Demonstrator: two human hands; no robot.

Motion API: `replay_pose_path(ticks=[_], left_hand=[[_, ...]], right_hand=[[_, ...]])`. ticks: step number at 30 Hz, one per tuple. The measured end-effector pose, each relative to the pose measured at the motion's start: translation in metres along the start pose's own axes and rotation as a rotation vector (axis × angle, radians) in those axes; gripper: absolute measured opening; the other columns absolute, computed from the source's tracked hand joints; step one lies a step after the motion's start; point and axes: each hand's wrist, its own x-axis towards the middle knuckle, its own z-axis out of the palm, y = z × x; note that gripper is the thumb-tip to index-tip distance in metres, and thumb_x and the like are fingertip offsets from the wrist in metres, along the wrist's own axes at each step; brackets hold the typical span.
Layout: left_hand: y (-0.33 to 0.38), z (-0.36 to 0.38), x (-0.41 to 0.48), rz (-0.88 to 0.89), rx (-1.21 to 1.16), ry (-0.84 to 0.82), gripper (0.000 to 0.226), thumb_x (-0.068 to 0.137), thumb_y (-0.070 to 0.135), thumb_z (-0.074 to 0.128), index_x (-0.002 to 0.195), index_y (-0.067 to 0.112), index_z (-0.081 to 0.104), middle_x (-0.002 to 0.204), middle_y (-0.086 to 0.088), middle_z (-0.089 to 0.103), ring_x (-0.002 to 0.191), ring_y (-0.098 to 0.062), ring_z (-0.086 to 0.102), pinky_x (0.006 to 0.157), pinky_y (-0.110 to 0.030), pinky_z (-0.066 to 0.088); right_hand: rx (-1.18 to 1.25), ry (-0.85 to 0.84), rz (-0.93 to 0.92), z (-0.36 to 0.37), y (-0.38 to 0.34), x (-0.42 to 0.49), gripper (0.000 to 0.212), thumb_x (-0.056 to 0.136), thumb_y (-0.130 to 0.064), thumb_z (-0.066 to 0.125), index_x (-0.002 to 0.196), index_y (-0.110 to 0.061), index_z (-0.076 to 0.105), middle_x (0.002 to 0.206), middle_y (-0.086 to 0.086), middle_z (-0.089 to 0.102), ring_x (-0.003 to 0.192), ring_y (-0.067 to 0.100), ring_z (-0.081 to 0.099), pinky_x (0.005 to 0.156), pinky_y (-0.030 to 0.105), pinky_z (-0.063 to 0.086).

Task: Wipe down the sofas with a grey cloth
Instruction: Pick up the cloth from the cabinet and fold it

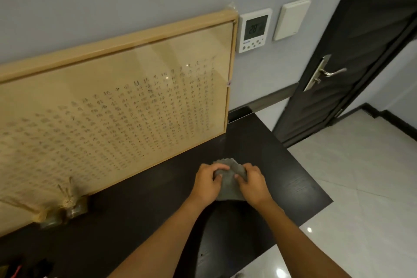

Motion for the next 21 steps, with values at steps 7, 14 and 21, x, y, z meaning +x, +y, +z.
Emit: replay_pose_path(ticks=[7,14,21], left_hand=[[0.127,-0.028,0.008,0.19,-0.508,-0.305,0.035,0.101,0.009,0.06,0.128,0.03,0.071,0.133,0.006,0.067,0.123,-0.006,0.063,0.099,-0.026,0.054],[0.29,0.031,-0.04,0.565,-0.413,-0.544,0.038,0.1,0.007,0.063,0.131,0.027,0.069,0.133,0.007,0.066,0.12,-0.004,0.064,0.098,-0.028,0.056],[0.423,0.161,-0.155,0.879,-0.379,-0.75,0.042,0.098,0.002,0.064,0.132,0.026,0.065,0.129,0.011,0.064,0.114,0.0,0.065,0.093,-0.021,0.056]], right_hand=[[0.216,0.445,-0.244,-0.113,-0.04,-0.049,0.018,0.1,-0.026,0.057,0.118,-0.023,0.054,0.102,-0.011,0.062,0.091,-0.01,0.059,0.072,0.006,0.045],[0.244,0.822,-0.321,-0.254,-0.04,-0.168,0.053,0.101,-0.018,0.057,0.148,-0.033,0.037,0.109,-0.043,0.052,0.099,-0.024,0.054,0.078,-0.002,0.041],[0.143,1.173,-0.276,-0.363,0.042,-0.341,0.034,0.102,-0.017,0.056,0.134,-0.026,0.057,0.122,-0.026,0.06,0.112,-0.006,0.058,0.089,0.008,0.044]])
